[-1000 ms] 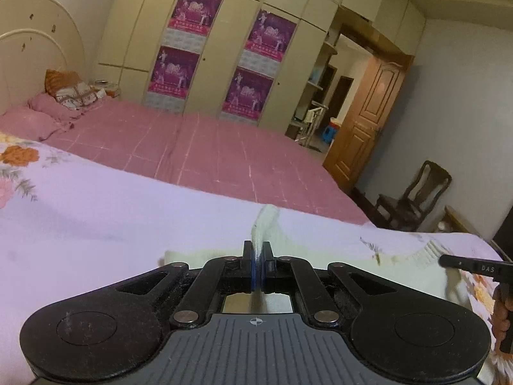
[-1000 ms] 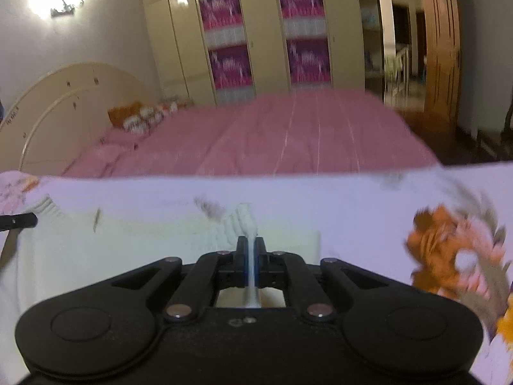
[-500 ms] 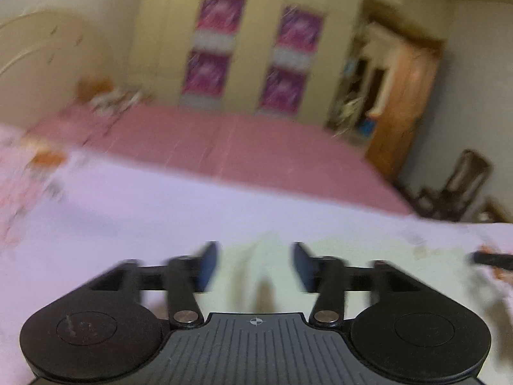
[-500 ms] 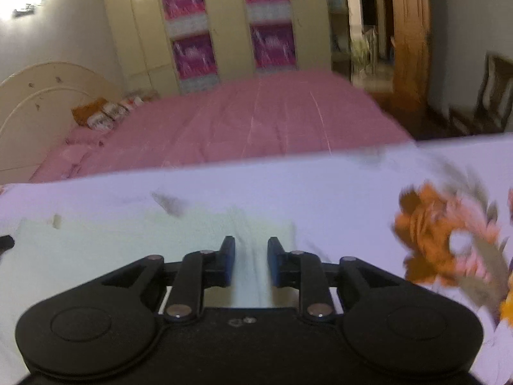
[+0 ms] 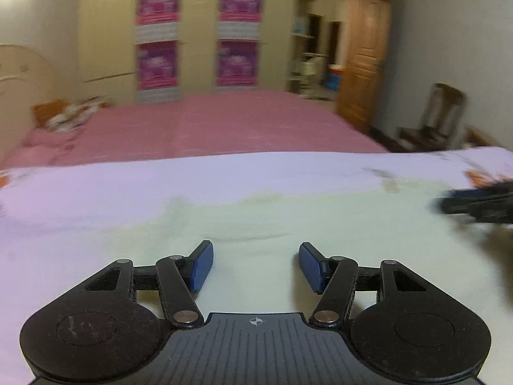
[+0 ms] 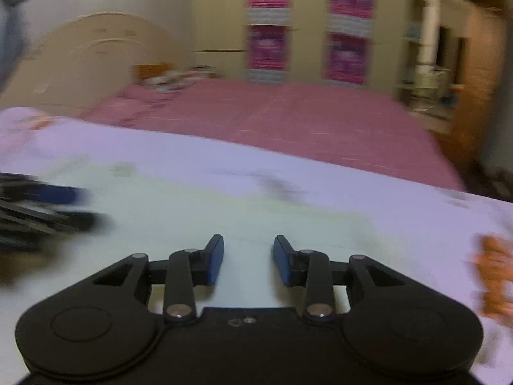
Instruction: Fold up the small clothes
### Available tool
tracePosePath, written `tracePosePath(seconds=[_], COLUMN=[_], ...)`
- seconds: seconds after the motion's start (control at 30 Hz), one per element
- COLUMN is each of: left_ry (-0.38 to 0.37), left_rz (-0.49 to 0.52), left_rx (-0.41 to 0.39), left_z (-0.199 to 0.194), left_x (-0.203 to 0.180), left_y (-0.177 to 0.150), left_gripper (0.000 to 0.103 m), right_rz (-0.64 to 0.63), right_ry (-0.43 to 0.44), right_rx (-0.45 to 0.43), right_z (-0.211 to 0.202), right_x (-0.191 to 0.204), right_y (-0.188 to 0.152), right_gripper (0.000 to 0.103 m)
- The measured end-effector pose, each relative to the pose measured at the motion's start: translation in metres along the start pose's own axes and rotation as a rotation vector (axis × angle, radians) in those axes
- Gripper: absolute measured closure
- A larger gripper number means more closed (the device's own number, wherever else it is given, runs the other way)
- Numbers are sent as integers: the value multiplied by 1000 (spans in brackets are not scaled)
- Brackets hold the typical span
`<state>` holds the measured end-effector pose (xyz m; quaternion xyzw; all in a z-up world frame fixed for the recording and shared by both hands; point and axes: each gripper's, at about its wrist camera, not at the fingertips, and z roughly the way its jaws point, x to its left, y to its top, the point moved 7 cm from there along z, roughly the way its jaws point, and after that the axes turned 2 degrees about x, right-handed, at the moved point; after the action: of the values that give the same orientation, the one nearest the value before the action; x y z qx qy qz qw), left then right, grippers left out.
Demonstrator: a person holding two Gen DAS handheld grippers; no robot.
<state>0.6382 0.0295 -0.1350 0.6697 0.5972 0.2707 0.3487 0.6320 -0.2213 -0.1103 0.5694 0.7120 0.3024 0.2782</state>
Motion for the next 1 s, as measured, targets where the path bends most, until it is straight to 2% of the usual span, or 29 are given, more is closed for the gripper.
tracePosePath(seconds=[0.07,0.13,0.2,0.23,0.33,0.47,0.6,0.7,0.73,0.8,0.87,0.9,1.0], left_ry=[-20,-5,30,17,-50,-104,-68,-68,-78,-83,-74,-71,-36], left_rz=[-60,-30,-7,2,10,40,69,30,26,21,30,39,27], left_rx=[2,8,5,-13,-48,-14,-7,-11,-31,-15,24,14,12], left_z=[3,2,-7,-14,-38,-49,-48,-65,-68,-69,-60,-59,-66], left_x=[18,17,7,1,-28,-61,-67,-64,-61,-64,-66,-66,-52], left_y=[3,5,7,7,3,-21,-33,-26,-25,-29,-38,-39,-41], left_gripper=[44,44,44,44,44,43,40,40,40,40,40,40,40], right_rz=[65,69,47,47,21,-69,-131,-118,-116,-142,-179,-186,-173], right_ry=[-15,5,-20,-19,78,188,149,133,138,172,178,166,155], right_rx=[8,22,23,12,-56,-44,-50,-32,-41,-87,-39,2,-6], right_z=[1,0,-4,-9,-40,-54,-48,-52,-60,-72,-64,-56,-55], right_x=[-26,-29,-21,-17,17,66,83,84,85,92,100,102,95], right_y=[-4,-4,0,2,-1,-31,-49,-44,-38,-31,-37,-43,-44], right_gripper=[71,71,71,70,68,70,69,69,69,69,69,69,68])
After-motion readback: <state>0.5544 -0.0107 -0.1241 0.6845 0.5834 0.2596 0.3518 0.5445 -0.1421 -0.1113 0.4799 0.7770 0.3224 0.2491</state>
